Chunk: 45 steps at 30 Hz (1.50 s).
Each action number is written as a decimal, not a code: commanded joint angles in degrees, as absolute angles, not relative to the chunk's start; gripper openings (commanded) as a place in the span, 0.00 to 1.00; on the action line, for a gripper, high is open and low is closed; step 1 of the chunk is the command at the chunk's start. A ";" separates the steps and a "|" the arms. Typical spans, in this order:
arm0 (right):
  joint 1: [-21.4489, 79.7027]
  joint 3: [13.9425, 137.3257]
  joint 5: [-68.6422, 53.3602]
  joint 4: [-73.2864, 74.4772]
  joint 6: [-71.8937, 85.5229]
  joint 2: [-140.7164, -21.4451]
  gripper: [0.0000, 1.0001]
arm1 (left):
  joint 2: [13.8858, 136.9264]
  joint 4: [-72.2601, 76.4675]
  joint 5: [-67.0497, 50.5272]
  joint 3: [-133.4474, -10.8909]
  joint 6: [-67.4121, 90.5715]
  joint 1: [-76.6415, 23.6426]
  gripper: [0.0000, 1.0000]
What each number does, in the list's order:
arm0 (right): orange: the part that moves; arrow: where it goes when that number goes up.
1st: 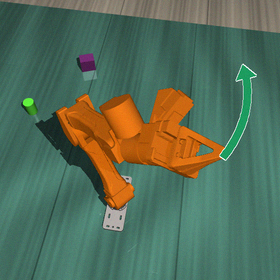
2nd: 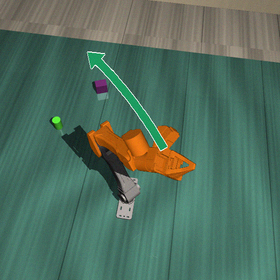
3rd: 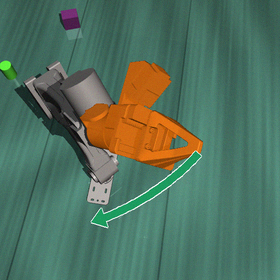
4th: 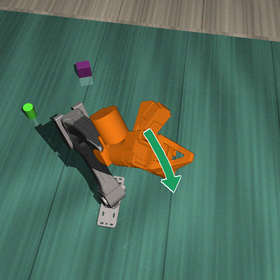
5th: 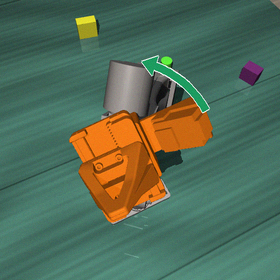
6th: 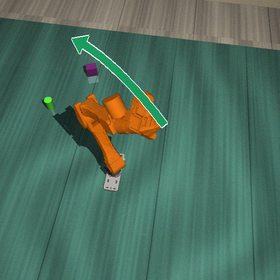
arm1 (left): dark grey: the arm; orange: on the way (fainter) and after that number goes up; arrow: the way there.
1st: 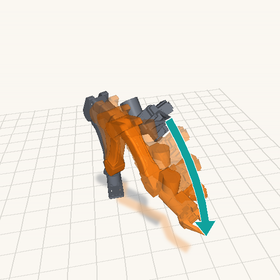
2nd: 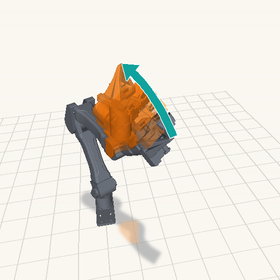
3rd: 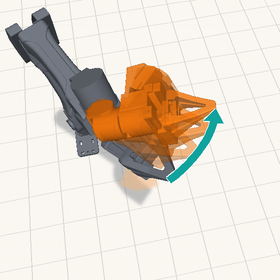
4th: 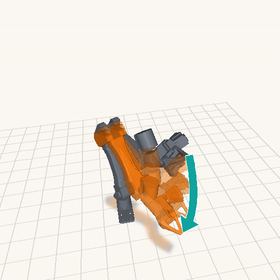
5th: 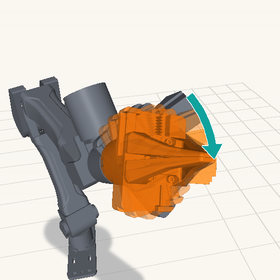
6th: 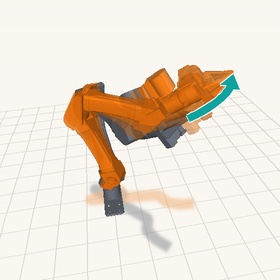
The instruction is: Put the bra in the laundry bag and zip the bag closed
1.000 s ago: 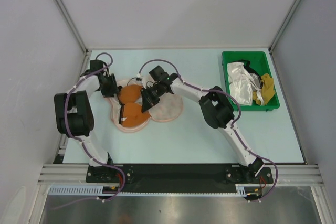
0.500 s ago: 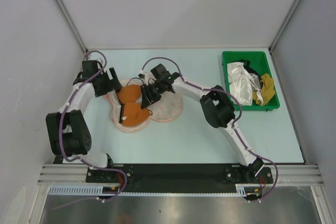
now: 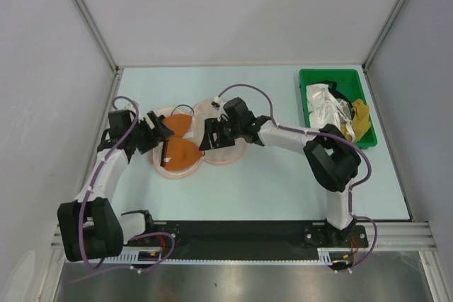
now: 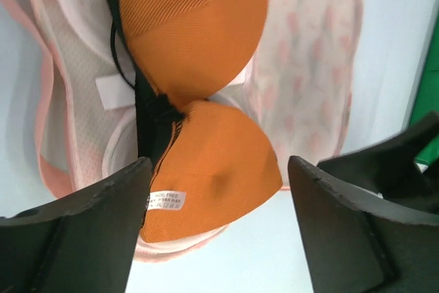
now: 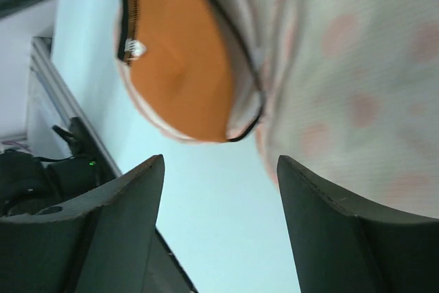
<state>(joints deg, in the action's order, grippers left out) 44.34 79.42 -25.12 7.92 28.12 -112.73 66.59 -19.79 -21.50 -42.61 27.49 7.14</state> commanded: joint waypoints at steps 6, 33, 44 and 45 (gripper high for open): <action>51.50 70.75 -16.88 -11.86 42.80 -110.38 0.72 | 68.11 -21.00 -20.92 -43.50 28.13 7.03 0.75; 52.47 68.65 -9.58 -10.81 45.35 -109.61 0.62 | 70.14 -23.47 -18.64 -43.07 27.25 7.12 0.60; 54.23 69.08 -6.94 -13.80 49.66 -111.26 0.62 | 68.91 -22.06 -18.63 -39.55 30.49 7.12 0.52; 54.14 69.52 -6.86 -13.71 50.27 -111.79 0.61 | 68.73 -21.80 -18.28 -38.94 30.67 7.12 0.52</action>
<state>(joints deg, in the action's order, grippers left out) 53.76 67.99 -8.95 -11.14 48.10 -111.68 70.72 -23.83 -18.39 -40.84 28.45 7.14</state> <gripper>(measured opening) 0.621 0.513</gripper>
